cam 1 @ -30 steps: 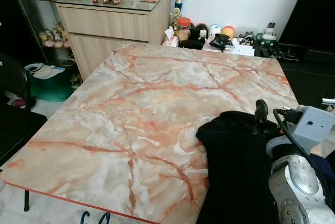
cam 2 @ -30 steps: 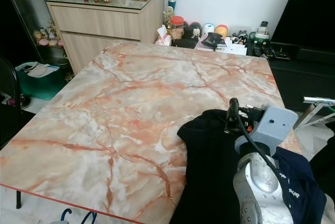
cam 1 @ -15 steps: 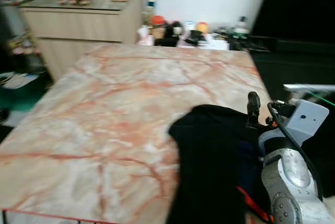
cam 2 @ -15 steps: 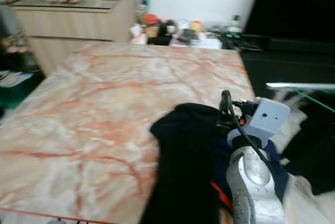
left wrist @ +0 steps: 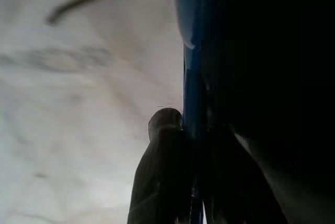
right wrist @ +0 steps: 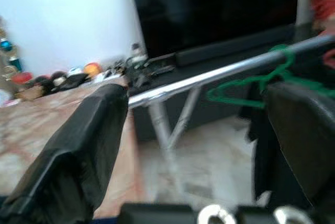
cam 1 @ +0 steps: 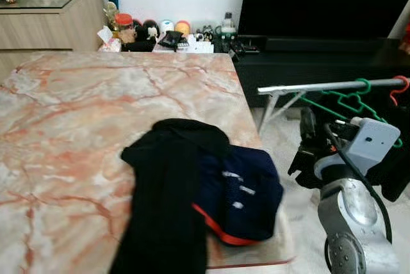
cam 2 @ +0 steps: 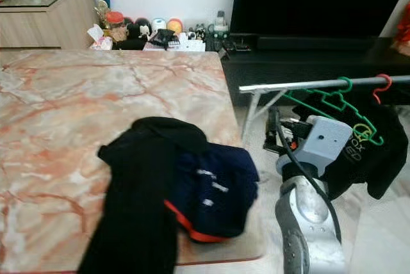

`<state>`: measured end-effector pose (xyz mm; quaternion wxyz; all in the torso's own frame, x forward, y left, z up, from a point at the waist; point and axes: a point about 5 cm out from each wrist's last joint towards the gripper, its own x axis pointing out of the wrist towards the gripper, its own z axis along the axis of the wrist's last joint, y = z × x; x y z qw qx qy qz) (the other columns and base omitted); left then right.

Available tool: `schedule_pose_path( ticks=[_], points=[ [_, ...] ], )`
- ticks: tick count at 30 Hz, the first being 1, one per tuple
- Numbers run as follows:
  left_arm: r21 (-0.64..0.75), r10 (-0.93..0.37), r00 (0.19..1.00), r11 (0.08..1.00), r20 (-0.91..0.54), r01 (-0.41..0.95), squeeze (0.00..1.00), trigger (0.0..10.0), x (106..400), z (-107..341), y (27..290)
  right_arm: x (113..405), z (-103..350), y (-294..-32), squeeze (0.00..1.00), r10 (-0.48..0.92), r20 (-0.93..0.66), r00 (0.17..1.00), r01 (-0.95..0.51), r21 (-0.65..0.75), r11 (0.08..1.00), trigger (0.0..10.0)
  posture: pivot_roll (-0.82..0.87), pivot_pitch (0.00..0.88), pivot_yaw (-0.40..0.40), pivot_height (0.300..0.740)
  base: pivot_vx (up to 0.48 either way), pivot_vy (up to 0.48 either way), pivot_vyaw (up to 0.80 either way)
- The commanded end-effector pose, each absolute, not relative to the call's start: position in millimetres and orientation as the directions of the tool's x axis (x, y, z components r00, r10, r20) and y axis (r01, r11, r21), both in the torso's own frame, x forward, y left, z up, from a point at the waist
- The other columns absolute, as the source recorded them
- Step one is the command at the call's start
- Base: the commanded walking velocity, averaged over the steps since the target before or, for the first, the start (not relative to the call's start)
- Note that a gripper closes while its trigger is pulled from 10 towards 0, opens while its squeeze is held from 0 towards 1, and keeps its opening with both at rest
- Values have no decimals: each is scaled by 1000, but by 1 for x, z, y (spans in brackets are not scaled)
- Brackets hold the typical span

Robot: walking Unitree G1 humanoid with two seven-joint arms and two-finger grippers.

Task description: Hang hanger

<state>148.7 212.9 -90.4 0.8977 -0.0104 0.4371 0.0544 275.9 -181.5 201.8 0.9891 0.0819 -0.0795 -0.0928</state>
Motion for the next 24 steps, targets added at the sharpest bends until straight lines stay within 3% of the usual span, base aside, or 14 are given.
schedule_pose_path(
  ticks=[1,21,24],
  points=[
    [55,104,601,993,-792,-100,0,10000,146,-90,221,277,203,-177,0,-176,152,973,149,174,973,10000,-3,52,-22,740,0,-480,0],
    [59,111,566,992,-817,-109,0,10000,137,-94,224,281,201,-180,0,-167,152,974,145,144,979,10000,-7,53,-20,740,0,-480,0],
    [59,110,561,992,-820,-108,0,10000,136,-94,224,284,181,-187,0,-170,88,981,157,142,977,10000,-12,53,-18,740,0,-480,0]
  ],
)
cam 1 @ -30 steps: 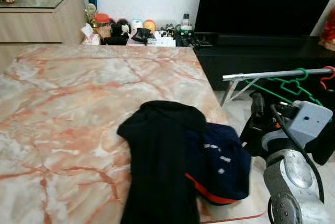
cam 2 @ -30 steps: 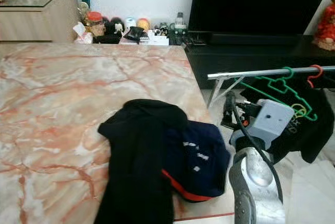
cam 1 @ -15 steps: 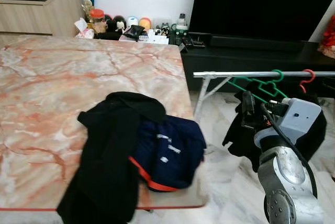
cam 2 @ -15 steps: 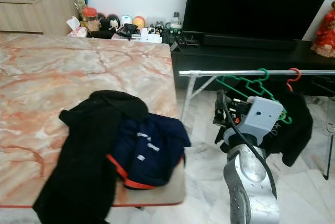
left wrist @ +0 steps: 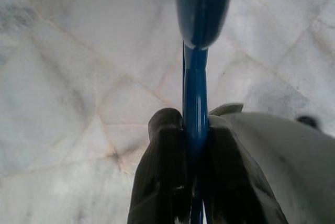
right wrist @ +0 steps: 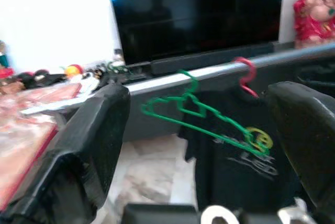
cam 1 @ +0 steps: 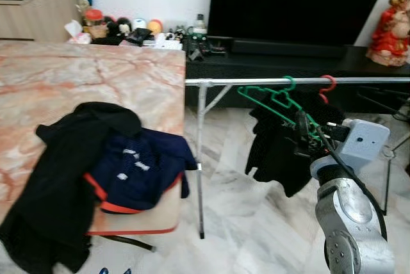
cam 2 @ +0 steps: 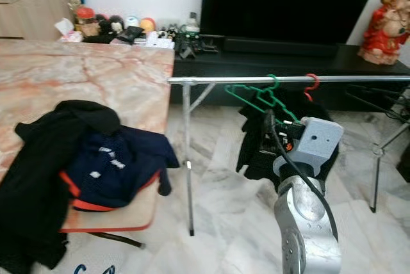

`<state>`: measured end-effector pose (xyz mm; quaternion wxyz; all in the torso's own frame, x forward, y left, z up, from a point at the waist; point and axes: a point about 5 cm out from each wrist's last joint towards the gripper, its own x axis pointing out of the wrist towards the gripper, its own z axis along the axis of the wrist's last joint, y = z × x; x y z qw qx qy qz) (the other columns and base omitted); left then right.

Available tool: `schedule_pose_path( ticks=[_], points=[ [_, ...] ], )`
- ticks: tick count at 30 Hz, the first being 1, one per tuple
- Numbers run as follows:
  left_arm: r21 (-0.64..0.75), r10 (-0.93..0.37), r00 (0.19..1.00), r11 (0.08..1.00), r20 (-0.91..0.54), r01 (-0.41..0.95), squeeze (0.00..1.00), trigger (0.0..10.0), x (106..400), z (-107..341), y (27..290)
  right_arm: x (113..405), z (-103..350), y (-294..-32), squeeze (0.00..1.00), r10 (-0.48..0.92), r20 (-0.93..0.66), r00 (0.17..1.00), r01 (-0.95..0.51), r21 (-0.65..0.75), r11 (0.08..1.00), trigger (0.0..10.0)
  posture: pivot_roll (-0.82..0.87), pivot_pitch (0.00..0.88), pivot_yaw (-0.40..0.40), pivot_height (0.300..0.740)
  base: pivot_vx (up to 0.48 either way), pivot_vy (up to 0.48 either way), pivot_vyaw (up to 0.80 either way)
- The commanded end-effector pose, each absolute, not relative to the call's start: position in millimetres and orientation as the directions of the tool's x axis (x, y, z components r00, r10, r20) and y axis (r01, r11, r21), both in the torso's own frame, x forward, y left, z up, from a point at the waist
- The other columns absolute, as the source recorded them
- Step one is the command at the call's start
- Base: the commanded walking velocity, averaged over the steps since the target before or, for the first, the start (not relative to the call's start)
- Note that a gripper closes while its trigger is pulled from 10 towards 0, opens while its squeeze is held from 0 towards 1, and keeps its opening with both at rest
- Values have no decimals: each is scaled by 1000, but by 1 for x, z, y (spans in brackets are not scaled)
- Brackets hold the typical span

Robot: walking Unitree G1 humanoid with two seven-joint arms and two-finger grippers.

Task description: Hang hanger

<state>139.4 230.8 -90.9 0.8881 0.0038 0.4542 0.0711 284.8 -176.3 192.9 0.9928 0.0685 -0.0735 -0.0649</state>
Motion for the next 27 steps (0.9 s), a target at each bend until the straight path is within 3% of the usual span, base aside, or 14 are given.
schedule_pose_path(
  ticks=[1,7,8,11,13,14,16,18,24,27],
  points=[
    [58,108,560,993,-822,-106,0,10000,136,-94,223,285,167,-192,0,-177,41,983,170,131,977,10000,-11,51,-15,740,0,-480,0],
    [56,104,559,993,-823,-102,0,10000,136,-94,223,283,115,-206,0,-196,-123,973,214,152,965,10000,-15,41,-9,740,0,-480,0],
    [57,104,559,993,-823,-102,0,10000,136,-94,223,280,85,-206,0,-157,-217,964,198,183,963,10000,-24,34,-6,740,0,-480,0],
    [59,105,559,993,-823,-99,0,10000,137,-94,223,259,13,-205,0,-81,-455,887,181,181,967,10000,-24,22,5,740,0,-480,0],
    [60,105,559,993,-823,-99,0,10000,138,-94,223,254,3,-204,0,-70,-493,867,179,177,968,10000,-27,14,11,740,0,-480,0],
    [61,106,559,993,-823,-98,0,10000,138,-94,224,244,-19,-202,0,-58,-572,818,170,143,975,10000,-27,8,12,740,0,-480,0],
    [62,106,559,993,-823,-97,0,10000,139,-93,224,240,-26,-201,0,-56,-599,799,166,131,977,10000,-26,4,13,740,0,-480,0],
    [65,111,562,993,-820,-101,0,10000,141,-92,227,216,-55,-199,0,-61,-717,695,163,74,984,10000,-25,0,13,740,0,-480,0],
    [59,104,569,993,-816,-98,0,10000,143,-92,224,189,-77,-197,0,-91,-809,581,179,18,984,10000,-12,0,4,740,0,-480,0],
    [49,100,578,993,-810,-104,0,10000,145,-92,221,184,-81,-192,0,-78,-815,574,204,50,978,10000,-15,0,4,740,0,-480,0]
  ],
)
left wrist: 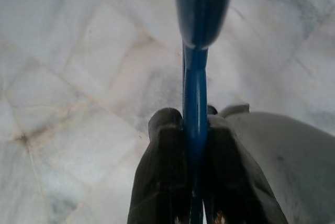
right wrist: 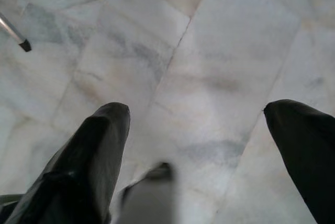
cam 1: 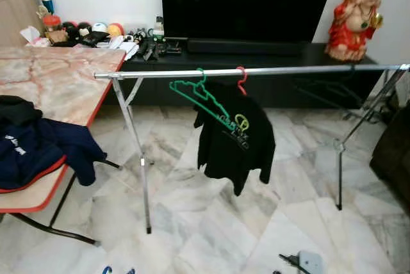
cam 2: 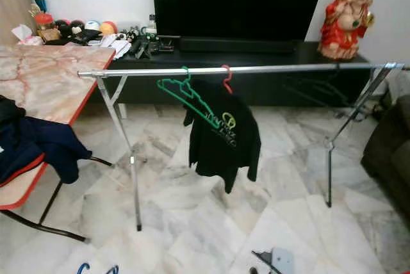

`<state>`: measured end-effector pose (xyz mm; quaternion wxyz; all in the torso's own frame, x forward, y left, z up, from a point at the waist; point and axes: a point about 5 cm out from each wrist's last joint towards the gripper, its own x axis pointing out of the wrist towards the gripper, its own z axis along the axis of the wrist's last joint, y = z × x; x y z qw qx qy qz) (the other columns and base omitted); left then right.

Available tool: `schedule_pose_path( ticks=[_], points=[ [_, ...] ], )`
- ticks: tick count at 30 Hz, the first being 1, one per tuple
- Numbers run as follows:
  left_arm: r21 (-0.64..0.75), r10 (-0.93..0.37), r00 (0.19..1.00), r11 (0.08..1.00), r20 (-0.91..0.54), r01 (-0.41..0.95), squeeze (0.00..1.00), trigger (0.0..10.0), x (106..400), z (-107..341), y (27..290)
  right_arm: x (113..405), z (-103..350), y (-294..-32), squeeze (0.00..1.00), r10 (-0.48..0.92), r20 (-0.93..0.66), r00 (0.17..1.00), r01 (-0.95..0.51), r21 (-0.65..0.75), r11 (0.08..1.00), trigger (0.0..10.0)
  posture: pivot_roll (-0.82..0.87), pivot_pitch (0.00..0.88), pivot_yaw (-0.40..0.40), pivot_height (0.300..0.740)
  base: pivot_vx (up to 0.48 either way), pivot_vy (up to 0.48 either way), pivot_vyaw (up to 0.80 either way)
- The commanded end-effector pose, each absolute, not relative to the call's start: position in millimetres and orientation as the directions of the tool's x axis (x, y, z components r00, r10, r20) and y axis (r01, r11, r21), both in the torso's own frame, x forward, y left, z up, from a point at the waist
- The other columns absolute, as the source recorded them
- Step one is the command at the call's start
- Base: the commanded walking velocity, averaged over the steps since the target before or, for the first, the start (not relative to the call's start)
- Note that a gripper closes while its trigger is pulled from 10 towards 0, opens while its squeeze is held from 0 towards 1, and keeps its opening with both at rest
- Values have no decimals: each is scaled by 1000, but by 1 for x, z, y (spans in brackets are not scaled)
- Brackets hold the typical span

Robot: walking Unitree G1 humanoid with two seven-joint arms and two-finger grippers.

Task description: Hang hanger

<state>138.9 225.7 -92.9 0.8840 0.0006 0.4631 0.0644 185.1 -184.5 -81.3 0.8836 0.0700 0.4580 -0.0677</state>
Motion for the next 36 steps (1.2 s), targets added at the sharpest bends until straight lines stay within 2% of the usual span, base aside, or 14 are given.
schedule_pose_path(
  ticks=[1,5,13,19,33,36],
  points=[
    [48,98,580,994,-809,-102,0,10000,146,-92,220,185,-81,-190,0,-63,-811,581,199,67,978,10000,-16,0,4,740,0,-480,0],
    [45,91,582,995,-808,-93,0,10000,147,-92,217,183,-83,-189,0,-47,-816,576,153,51,987,10000,-21,0,2,740,0,-480,0],
    [47,101,587,993,-803,-106,0,10000,149,-91,219,181,-84,-199,0,-69,-821,567,175,37,984,10000,-20,10,2,740,0,-480,0],
    [46,102,591,993,-800,-108,0,10000,149,-90,220,182,-83,-196,0,-62,-819,570,172,45,984,10000,-20,19,8,740,0,-480,0],
    [19,90,592,992,-801,-126,0,10000,151,-90,219,184,-83,-196,0,-57,-815,577,158,44,986,10000,-19,33,7,740,0,0,0],
    [16,89,591,992,-802,-127,0,10000,150,-90,219,184,-83,-195,0,-52,-815,577,152,45,987,10000,-20,34,8,740,332,0,0]
  ],
)
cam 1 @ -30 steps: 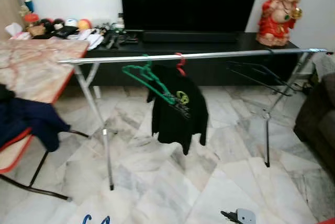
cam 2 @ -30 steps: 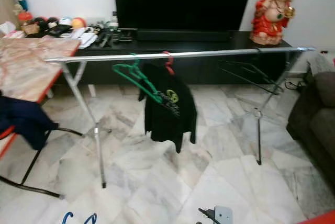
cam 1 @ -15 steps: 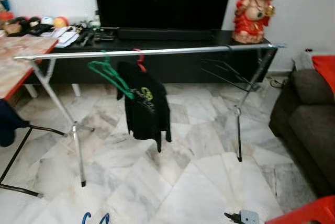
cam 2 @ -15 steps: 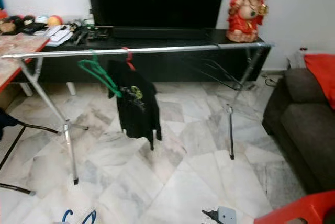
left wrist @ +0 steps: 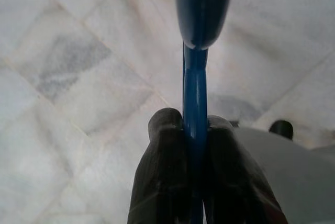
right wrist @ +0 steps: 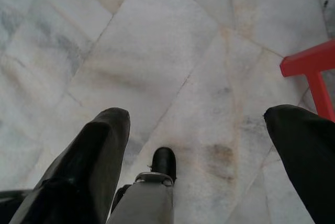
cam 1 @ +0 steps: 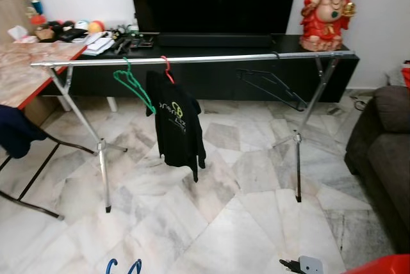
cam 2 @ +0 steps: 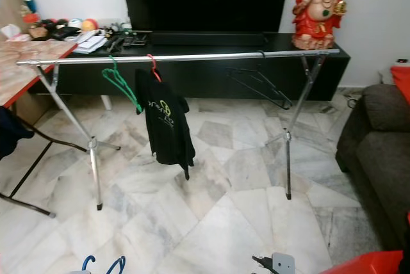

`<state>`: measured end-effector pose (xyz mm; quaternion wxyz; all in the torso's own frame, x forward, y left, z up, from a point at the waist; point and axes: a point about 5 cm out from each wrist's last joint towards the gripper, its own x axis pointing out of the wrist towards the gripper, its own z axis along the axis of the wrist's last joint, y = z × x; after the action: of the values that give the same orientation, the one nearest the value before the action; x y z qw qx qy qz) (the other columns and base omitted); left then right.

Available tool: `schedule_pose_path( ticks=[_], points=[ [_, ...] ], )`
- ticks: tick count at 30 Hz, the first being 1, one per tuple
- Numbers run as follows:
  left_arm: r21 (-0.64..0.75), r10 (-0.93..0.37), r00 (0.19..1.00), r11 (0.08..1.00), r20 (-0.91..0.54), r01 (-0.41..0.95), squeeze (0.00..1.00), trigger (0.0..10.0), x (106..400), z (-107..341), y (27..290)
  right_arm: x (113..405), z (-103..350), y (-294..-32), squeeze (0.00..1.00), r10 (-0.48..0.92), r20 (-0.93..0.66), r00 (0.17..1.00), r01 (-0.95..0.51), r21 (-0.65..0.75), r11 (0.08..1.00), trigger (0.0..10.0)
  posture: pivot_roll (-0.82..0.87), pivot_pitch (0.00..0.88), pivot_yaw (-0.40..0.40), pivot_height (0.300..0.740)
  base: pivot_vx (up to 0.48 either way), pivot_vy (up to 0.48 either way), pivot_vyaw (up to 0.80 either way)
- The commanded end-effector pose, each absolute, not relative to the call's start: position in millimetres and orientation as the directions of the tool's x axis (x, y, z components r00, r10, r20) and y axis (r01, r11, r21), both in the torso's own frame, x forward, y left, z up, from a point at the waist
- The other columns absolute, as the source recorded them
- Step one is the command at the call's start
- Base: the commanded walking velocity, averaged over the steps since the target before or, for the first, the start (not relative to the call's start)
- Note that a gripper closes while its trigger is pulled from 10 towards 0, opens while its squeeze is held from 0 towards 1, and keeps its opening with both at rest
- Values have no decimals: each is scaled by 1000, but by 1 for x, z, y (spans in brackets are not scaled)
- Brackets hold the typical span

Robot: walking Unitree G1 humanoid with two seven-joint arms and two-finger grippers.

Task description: Hang hanger

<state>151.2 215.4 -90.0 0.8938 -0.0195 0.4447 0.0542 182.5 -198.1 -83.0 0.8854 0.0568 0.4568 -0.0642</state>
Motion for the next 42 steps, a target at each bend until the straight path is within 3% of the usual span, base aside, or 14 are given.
schedule_pose_path(
  ticks=[1,38,42],
  points=[
    [16,88,591,992,-802,-127,0,10000,150,-90,219,184,-83,-195,0,-51,-815,577,150,45,988,10000,-20,34,7,740,364,0,0],
    [17,91,592,991,-801,-131,0,10000,152,-89,218,182,-84,-192,0,-21,-821,570,92,39,995,10000,-13,27,-1,740,388,0,0],
    [45,103,582,993,-807,-113,0,10000,152,-90,218,181,-84,-192,0,-15,-822,569,76,35,996,10000,-12,20,-1,740,0,0,0]
  ],
)
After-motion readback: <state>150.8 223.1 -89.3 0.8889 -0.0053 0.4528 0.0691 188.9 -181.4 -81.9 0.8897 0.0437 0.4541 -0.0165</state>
